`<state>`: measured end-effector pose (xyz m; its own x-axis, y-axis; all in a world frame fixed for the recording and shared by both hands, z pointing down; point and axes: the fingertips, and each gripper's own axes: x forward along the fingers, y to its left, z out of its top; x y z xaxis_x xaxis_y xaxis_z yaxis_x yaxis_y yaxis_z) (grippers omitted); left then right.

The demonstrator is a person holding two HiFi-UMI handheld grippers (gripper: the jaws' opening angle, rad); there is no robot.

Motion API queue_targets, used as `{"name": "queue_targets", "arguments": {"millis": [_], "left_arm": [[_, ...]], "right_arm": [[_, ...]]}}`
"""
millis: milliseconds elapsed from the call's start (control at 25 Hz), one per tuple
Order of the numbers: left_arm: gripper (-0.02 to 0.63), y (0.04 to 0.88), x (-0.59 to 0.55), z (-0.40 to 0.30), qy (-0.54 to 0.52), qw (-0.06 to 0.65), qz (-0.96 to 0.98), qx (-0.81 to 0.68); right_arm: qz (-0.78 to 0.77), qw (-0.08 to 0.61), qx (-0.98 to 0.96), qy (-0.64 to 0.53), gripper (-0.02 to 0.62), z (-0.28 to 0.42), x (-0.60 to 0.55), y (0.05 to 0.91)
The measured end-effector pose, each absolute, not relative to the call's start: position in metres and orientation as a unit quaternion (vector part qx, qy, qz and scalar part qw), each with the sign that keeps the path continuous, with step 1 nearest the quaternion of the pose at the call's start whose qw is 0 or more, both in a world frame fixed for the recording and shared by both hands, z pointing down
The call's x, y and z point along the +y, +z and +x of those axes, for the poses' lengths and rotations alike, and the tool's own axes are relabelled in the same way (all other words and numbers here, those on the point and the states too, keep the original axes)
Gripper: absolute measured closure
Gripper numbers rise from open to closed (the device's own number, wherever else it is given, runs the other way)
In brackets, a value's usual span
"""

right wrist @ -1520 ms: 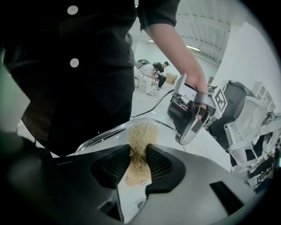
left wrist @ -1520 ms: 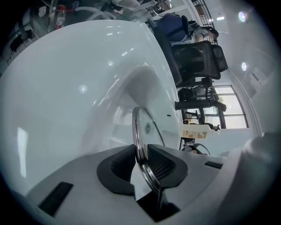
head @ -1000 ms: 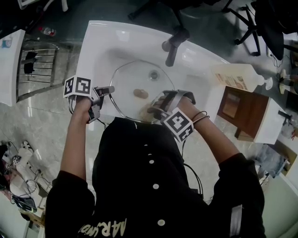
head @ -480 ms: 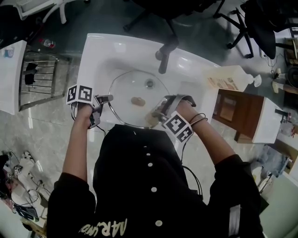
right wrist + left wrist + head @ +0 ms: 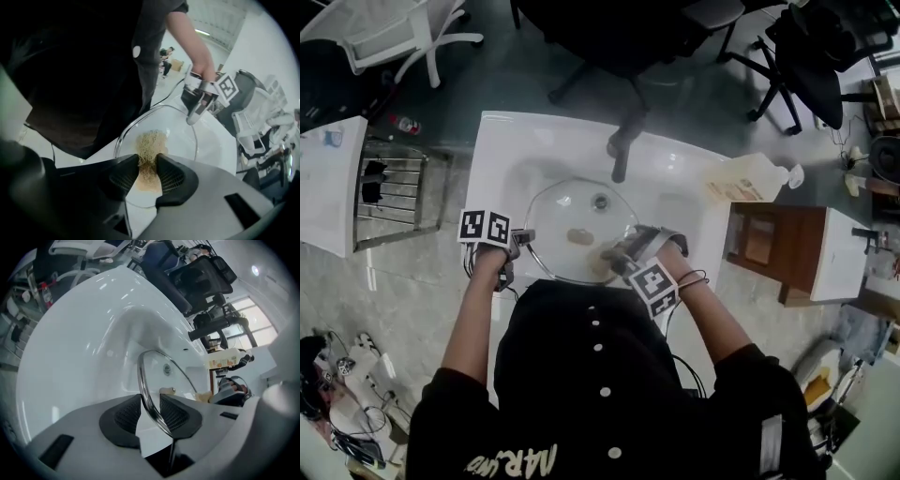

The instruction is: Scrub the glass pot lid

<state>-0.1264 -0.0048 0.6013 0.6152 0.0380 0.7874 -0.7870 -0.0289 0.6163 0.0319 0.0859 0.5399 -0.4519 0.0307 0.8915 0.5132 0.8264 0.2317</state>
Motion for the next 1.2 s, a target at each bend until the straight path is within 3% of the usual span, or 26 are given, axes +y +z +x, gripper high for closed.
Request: {"name": "queue_targets", "arguments": {"millis": [80,200,320,480,920,1200], "left_arm": [[0.465,0.595,-0.006,-0.129,0.375,0.579,0.657,-0.304],[0.515,0.583,-0.014,-0.135,0.44,0.489,0.684,-0.317],[0.536,0.569,-0.024,-0.134,0.451,0.442,0.704,-0.324],[0.58,0.531,-0.046,-0.116,0.384,0.406,0.761,-0.328],[0.58,0.396,-0.083,-0.085,0.235,0.246,0.867,-0.364],[0.58,0.357,-0.077,-0.085,0.201,0.208,0.883,-0.371]], "right_arm": [[-0.11,0.483,-0.842,-0.214,0.462,0.026,0.079,0.531],[-0.045,0.47,-0.864,-0.176,0.462,0.025,0.067,0.518],[0.023,0.458,-0.874,-0.157,0.462,0.028,0.05,0.502],[0.11,0.434,-0.885,-0.124,0.462,0.037,0.027,0.474],[0.277,0.343,-0.894,-0.076,0.462,0.066,-0.007,0.386],[0.374,0.245,-0.893,-0.051,0.462,0.083,-0.024,0.33]]}}
